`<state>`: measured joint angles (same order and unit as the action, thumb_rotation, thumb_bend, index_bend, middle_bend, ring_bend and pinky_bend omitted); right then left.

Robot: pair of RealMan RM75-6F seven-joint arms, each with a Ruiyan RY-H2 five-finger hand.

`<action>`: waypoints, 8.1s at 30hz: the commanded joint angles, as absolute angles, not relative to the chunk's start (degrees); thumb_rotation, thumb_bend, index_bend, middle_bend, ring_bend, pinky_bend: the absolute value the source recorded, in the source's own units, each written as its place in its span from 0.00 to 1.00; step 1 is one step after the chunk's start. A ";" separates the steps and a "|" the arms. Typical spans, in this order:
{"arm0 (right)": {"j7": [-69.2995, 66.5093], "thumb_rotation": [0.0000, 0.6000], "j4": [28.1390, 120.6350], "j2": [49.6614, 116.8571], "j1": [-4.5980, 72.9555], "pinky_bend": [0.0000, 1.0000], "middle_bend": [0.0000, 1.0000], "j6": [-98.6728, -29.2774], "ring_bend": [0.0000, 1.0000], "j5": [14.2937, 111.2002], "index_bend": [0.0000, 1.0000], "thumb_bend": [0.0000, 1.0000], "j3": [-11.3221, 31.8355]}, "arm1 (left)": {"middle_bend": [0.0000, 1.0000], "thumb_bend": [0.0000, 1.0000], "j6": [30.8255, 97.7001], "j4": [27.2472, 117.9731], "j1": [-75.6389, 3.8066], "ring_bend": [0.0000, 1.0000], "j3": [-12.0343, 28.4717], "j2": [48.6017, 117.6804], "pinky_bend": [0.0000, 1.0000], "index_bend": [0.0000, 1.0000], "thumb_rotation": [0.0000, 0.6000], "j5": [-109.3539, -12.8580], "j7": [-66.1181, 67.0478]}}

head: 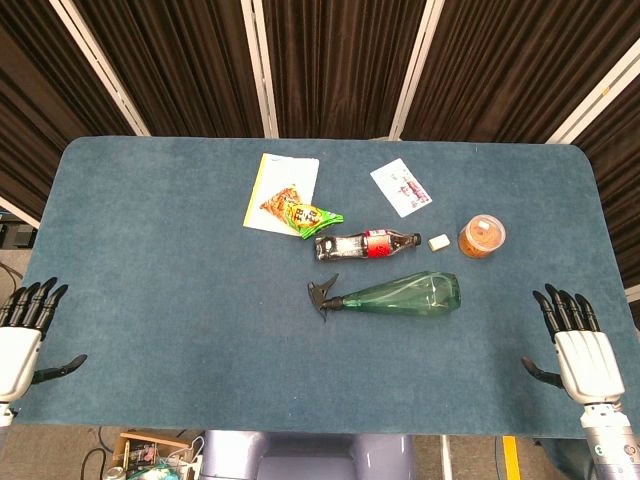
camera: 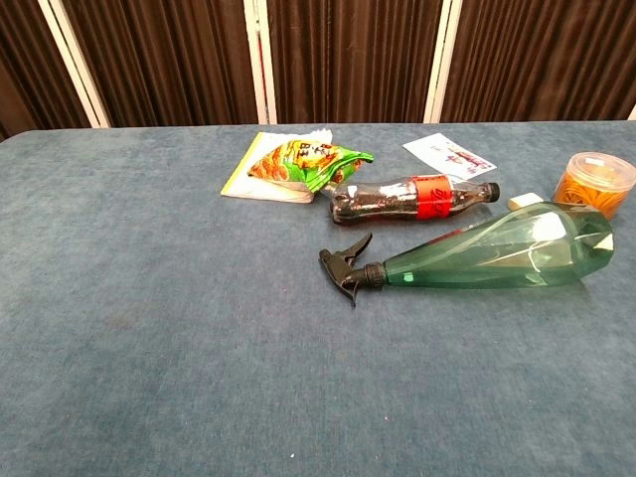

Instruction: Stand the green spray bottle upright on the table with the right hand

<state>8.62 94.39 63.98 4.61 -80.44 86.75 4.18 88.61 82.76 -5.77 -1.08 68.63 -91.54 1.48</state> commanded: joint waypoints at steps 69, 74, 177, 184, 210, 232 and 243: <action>67.52 1.00 77.49 106.20 32.03 0.00 0.00 -65.75 0.00 64.27 0.23 0.33 9.48 | 0.00 0.02 82.36 78.15 -7.76 0.00 5.46 69.35 0.07 0.00 1.00 -80.32 -1.15; 68.04 1.00 74.85 105.91 32.76 0.00 0.00 -65.03 0.00 64.54 0.43 0.41 8.30 | 0.00 0.02 82.15 78.26 -7.74 0.00 5.59 69.59 0.07 0.00 1.00 -79.74 -0.27; -49.65 1.00 63.13 99.39 15.72 0.00 0.13 -83.81 0.00 94.55 0.85 0.41 4.22 | 0.00 0.02 84.59 79.17 -7.63 0.00 2.14 68.04 0.07 0.00 1.00 -87.59 -5.20; -48.30 1.00 65.32 95.91 17.32 0.00 0.00 -79.75 0.00 95.06 0.15 0.37 2.20 | 0.00 0.02 84.39 79.08 -7.69 0.00 2.03 67.95 0.07 0.00 1.00 -87.65 -5.28; -35.84 1.00 83.44 82.51 20.60 0.00 0.00 -71.35 0.00 90.95 0.00 0.25 1.98 | 0.00 0.02 84.09 79.31 -7.91 0.00 2.03 68.11 0.07 0.00 1.00 -87.59 -5.04; -31.07 1.00 91.46 77.50 24.11 0.00 0.00 -66.26 0.00 84.76 0.00 0.25 6.57 | 0.00 0.02 83.89 79.59 -7.94 0.00 1.88 68.22 0.07 0.00 1.00 -87.55 -4.34; -28.21 1.00 93.41 75.91 22.49 0.00 0.00 -69.05 0.00 85.88 0.00 0.25 5.51 | 0.00 0.02 84.26 79.68 -7.78 0.00 1.81 68.13 0.07 0.00 1.00 -87.72 -4.48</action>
